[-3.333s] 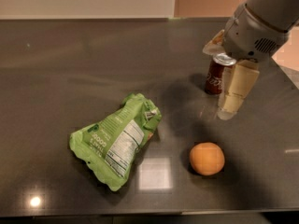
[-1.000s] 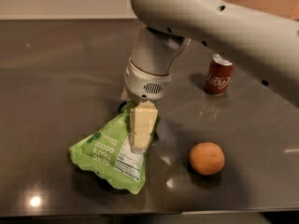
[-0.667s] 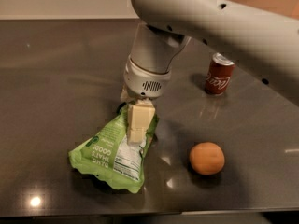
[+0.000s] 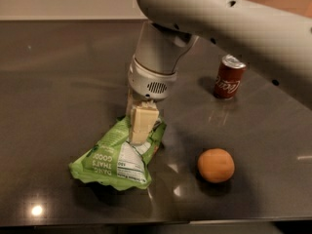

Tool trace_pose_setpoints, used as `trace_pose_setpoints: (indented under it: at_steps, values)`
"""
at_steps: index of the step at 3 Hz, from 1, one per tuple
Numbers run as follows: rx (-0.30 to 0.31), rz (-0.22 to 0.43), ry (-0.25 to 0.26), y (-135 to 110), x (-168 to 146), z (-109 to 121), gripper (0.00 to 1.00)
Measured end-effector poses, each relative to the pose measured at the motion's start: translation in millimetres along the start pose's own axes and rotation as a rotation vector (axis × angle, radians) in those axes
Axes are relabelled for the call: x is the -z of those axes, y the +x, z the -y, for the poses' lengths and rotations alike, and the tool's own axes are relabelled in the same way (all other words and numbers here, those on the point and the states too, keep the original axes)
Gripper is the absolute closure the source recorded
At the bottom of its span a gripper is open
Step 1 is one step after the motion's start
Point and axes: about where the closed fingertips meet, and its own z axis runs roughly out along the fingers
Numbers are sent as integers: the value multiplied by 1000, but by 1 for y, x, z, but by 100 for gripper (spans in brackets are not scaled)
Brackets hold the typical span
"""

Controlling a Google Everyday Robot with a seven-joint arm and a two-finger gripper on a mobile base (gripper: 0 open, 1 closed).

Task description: Pick green rice chip bag

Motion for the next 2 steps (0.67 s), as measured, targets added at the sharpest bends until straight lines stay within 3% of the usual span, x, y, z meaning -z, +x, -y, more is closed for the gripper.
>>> trace_pose_setpoints:
  at_steps: [1,2]
  values:
    - [3,7,1,-3,1,2,100]
    - [-5,49,-6,-8,11,11,100]
